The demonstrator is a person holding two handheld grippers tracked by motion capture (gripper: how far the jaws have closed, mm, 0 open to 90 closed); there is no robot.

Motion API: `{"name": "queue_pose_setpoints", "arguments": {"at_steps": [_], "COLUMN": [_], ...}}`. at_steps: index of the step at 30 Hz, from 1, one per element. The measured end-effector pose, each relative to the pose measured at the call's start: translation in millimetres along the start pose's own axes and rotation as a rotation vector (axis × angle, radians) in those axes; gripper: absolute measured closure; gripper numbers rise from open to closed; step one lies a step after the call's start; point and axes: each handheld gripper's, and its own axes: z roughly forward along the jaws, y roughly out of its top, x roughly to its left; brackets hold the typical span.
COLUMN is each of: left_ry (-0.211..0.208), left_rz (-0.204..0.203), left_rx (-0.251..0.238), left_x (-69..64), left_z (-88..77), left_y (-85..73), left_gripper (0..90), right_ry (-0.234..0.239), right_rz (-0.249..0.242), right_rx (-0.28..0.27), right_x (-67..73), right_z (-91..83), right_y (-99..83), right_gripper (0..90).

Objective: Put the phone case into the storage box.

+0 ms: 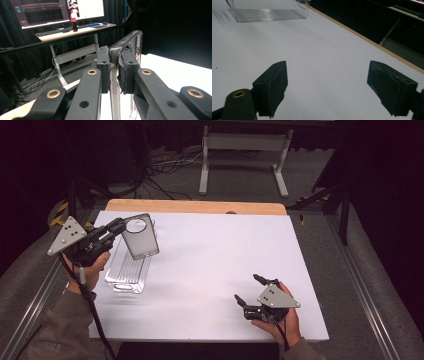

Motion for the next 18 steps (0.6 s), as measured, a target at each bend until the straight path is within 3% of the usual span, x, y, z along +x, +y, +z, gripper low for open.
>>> {"name": "queue_pose_setpoints", "arguments": {"at_steps": [18], "left_ry": [0.039], "left_rz": [0.004], "left_rx": [0.015], "left_x": [9.0], "left_z": [-0.6], "left_y": [-3.9], "left_gripper": [80.4], "right_ry": [-0.003], "right_rz": [-0.002], "right_rx": [-0.011], "right_x": [0.6], "right_z": [-1.3], "right_y": [1.2], "right_gripper": [17.7]}}
